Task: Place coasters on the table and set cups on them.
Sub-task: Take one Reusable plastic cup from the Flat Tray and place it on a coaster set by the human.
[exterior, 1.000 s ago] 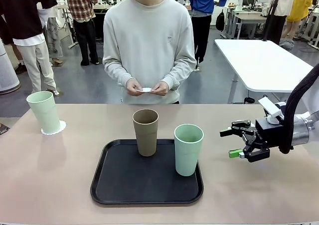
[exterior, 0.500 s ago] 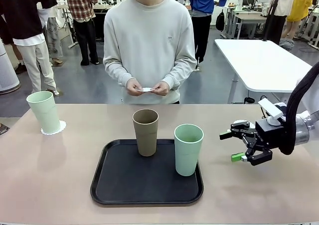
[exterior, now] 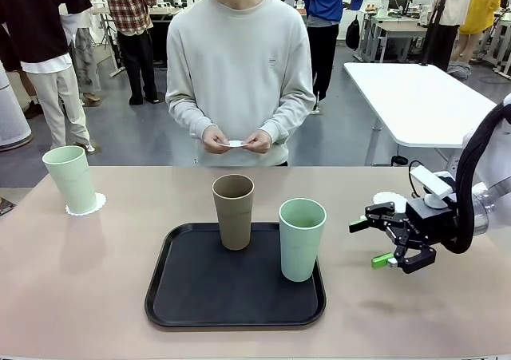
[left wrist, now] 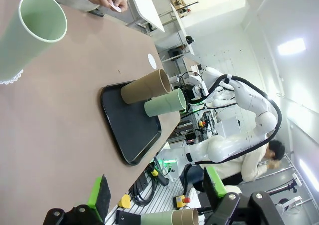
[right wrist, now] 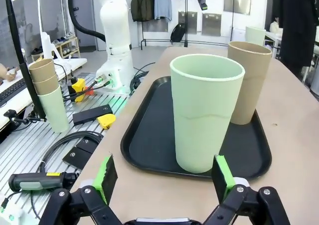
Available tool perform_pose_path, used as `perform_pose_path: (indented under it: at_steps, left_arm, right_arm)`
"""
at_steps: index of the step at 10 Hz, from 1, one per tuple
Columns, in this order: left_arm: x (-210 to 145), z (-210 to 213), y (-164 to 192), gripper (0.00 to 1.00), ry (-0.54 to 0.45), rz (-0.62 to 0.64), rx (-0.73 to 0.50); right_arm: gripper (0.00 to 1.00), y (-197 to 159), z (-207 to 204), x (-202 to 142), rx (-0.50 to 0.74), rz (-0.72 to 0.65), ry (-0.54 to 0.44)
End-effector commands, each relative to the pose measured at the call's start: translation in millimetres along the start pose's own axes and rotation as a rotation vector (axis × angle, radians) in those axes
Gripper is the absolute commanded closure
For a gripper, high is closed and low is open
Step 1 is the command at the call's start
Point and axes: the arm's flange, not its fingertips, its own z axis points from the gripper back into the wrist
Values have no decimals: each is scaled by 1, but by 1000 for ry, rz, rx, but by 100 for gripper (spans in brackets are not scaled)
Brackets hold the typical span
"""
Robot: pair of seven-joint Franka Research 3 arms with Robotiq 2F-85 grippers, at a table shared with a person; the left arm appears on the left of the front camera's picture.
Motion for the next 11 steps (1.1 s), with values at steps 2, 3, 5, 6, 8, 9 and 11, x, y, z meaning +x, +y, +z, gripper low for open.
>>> perform_pose_path:
  at_steps: [2,3,5,6,8,9,11]
  left_arm:
    - [1,1,-2,0,-10,0,-6]
    - [1,1,-2,0,-10,0,-6]
    - [1,1,-2,0,-10,0,-6]
    - [1,1,-2,0,-10,0,-6]
    - [1,1,-2,0,-10,0,-6]
    - [1,1,-2,0,-10,0,-6]
    - [1,1,-2,0,-10,0,-6]
  right_arm:
    - [0,-5,-8,-9,-11,32,-30]
    - [0,-5,-12,-11,3,42,-44]
    - [0,-5,-17,-13,14,70,-68]
    - [0,-7,-18,-13,11,101,-84]
    - [0,-11,-19,-16,7,109,-100]
    - [0,-13,-21,-17,6,107,-104]
    - [0,-17,-27,-19,8,53,-95]
